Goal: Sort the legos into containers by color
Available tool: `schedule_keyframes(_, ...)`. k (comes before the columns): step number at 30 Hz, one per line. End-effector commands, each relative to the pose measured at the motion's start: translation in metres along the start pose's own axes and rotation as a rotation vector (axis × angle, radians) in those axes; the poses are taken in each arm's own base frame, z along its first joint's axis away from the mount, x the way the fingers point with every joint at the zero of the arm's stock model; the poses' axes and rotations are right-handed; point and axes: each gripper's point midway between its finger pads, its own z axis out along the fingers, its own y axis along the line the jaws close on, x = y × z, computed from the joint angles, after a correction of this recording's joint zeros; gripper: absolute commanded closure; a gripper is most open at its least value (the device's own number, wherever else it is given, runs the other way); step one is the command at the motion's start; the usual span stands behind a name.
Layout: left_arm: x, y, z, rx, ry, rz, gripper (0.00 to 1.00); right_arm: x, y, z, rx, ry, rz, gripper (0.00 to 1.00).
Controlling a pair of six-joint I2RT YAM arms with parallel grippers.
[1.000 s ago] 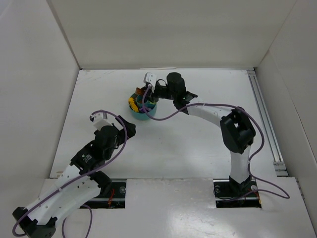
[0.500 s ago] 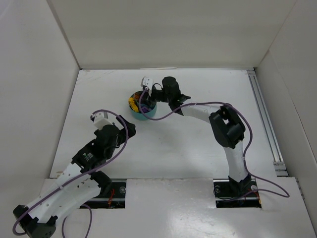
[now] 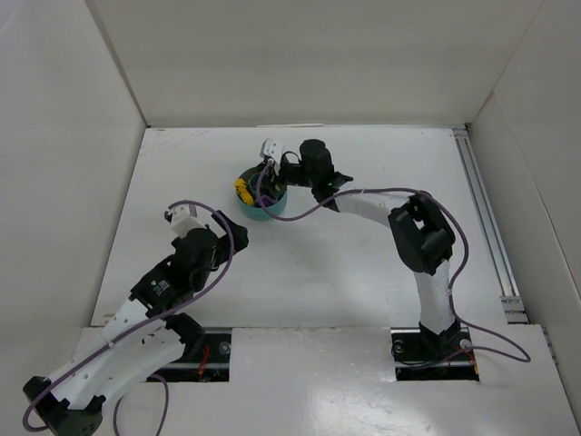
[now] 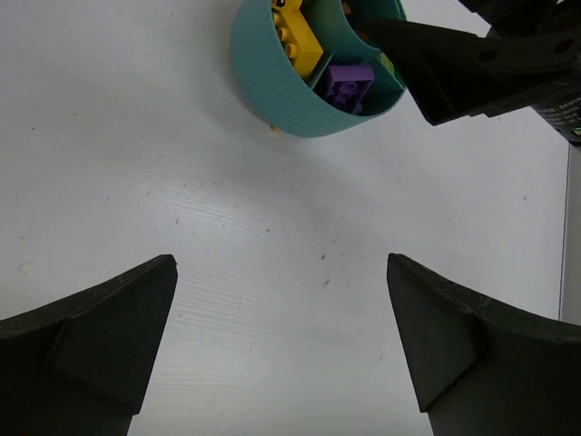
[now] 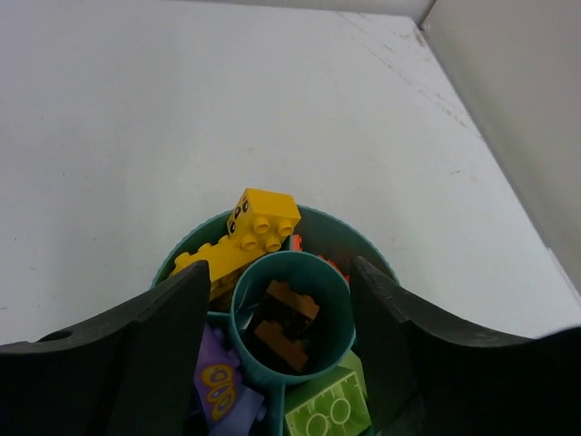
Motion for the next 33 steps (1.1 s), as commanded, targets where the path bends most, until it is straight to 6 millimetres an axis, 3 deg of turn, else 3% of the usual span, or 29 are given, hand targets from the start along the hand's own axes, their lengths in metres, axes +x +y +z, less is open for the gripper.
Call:
schedule_keyframes(1,-0.019,-0.015,-0.01,0.039,-0.039,-0.034,0.01,-0.086,-0.018,-0.023,0.066,-0.148,-0.131,0.31)
schedule_keyframes(6,-0.022,-0.014,-0.016,0.034,-0.035,-0.045,0.01,-0.129,-0.018,-0.057,0.124,-0.184,-0.194,0.22)
schedule_keyframes(9,-0.025,-0.013,-0.018,0.027,-0.041,-0.056,0.01,-0.128,-0.014,-0.088,0.201,-0.134,-0.188,0.11)
schedule_keyframes(11,-0.022,-0.013,-0.016,0.025,-0.029,-0.041,0.01,-0.116,-0.009,-0.107,0.245,-0.081,-0.162,0.0)
schedule_keyframes(14,-0.019,-0.014,-0.015,0.017,-0.011,-0.031,0.01,-0.093,0.003,-0.151,0.328,0.017,-0.121,0.0)
schedule_keyframes(18,-0.016,-0.014,-0.011,0.01,-0.006,-0.039,0.01,-0.037,0.036,-0.21,0.418,0.208,-0.002,0.0)
schedule_keyframes(23,-0.008,-0.008,-0.003,-0.016,-0.001,-0.038,0.01,-0.002,0.084,-0.271,0.481,0.237,0.103,0.0)
schedule_keyframes(28,-0.005,-0.003,0.001,-0.029,-0.004,-0.042,0.01,-0.003,0.102,-0.297,0.505,0.195,0.113,0.0)
schedule_keyframes(33,0.004,0.004,0.004,-0.047,0.007,-0.071,0.01,0.002,0.107,-0.307,0.502,0.235,0.082,0.0)
